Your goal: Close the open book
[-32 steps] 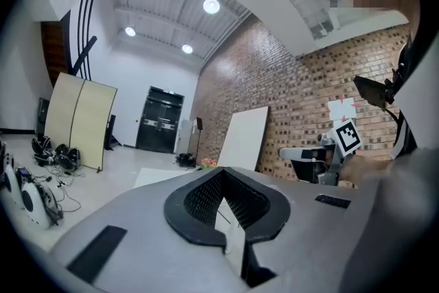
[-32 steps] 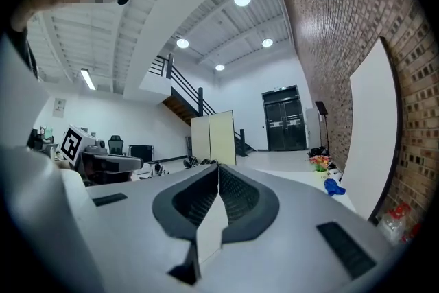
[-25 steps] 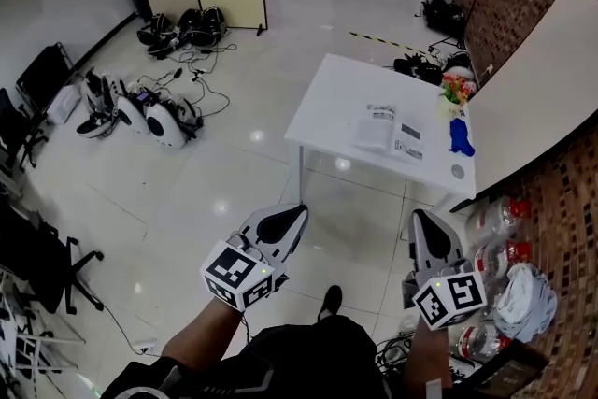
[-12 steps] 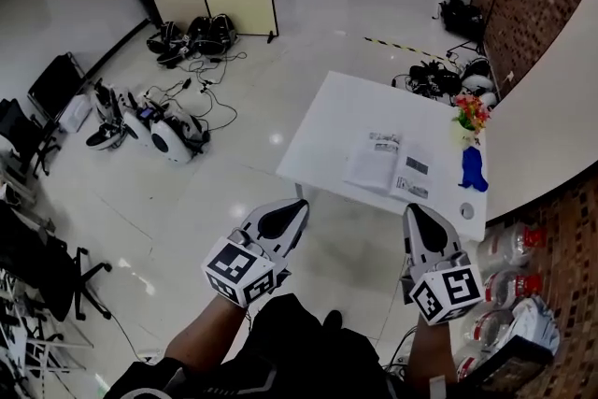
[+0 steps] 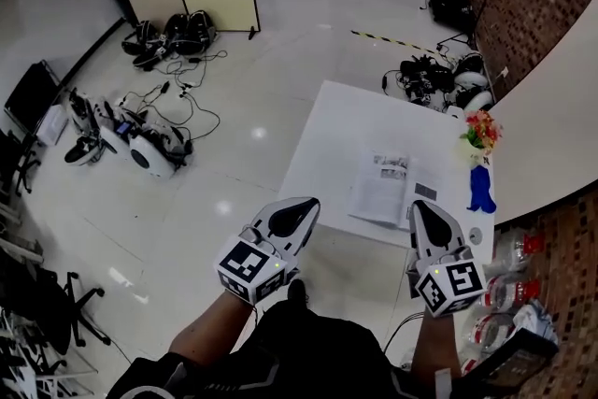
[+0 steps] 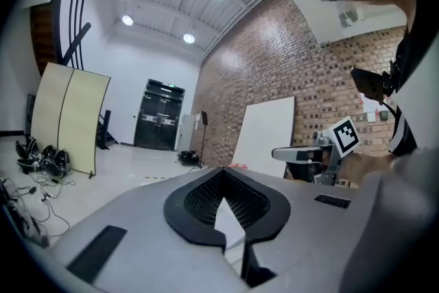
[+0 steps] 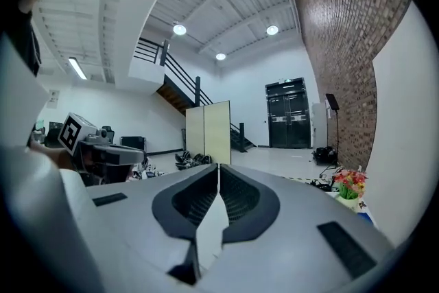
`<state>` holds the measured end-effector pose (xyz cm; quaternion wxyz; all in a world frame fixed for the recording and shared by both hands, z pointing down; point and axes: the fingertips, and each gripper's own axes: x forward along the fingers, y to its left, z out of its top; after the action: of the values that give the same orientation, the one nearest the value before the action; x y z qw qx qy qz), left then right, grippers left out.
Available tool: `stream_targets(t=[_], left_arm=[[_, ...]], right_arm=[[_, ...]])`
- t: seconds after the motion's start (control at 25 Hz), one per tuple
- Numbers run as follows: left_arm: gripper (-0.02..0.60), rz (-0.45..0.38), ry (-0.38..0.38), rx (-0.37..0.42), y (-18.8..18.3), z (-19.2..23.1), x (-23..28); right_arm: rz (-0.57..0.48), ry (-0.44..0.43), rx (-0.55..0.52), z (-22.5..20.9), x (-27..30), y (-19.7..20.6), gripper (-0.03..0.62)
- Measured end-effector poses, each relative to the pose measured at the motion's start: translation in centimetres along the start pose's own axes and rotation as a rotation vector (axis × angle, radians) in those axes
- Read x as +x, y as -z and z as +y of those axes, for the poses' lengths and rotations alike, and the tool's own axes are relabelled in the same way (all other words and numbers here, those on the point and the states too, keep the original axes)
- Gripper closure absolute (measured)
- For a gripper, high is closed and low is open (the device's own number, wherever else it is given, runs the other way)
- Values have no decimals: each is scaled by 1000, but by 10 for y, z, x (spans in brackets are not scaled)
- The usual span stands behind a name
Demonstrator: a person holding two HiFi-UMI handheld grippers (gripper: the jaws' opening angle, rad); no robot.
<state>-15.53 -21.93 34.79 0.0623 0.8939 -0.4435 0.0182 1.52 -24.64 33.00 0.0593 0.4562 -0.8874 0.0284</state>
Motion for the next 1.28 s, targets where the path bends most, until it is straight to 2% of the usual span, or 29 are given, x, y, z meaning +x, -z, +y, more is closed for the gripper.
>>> stream_targets(t=[0.2, 0.4, 0.48, 0.56, 0.76, 0.88, 1.08, 1.28], left_arm=[[588, 33, 28, -20, 11, 50, 30], [588, 103, 46, -60, 40, 73, 61], [588, 150, 21, -81, 60, 81, 74], [588, 204, -11, -110, 86, 88, 84], [588, 342, -59, -198, 159, 99, 101], [588, 416, -69, -255, 200, 97, 105], [588, 511, -50, -294, 244, 84, 109], [588, 523, -47, -313, 255, 83, 110]], right_arm=[[37, 21, -6, -10, 53, 10, 591], [157, -25, -48, -17, 96, 44, 589], [241, -75, -79, -16, 114, 71, 585], [336, -144, -133, -8, 128, 104, 524], [600, -303, -329, 12, 151, 208, 508], [721, -389, -439, 18, 155, 264, 508], [817, -478, -562, 24, 159, 317, 507], [868, -530, -665, 25, 160, 340, 508]])
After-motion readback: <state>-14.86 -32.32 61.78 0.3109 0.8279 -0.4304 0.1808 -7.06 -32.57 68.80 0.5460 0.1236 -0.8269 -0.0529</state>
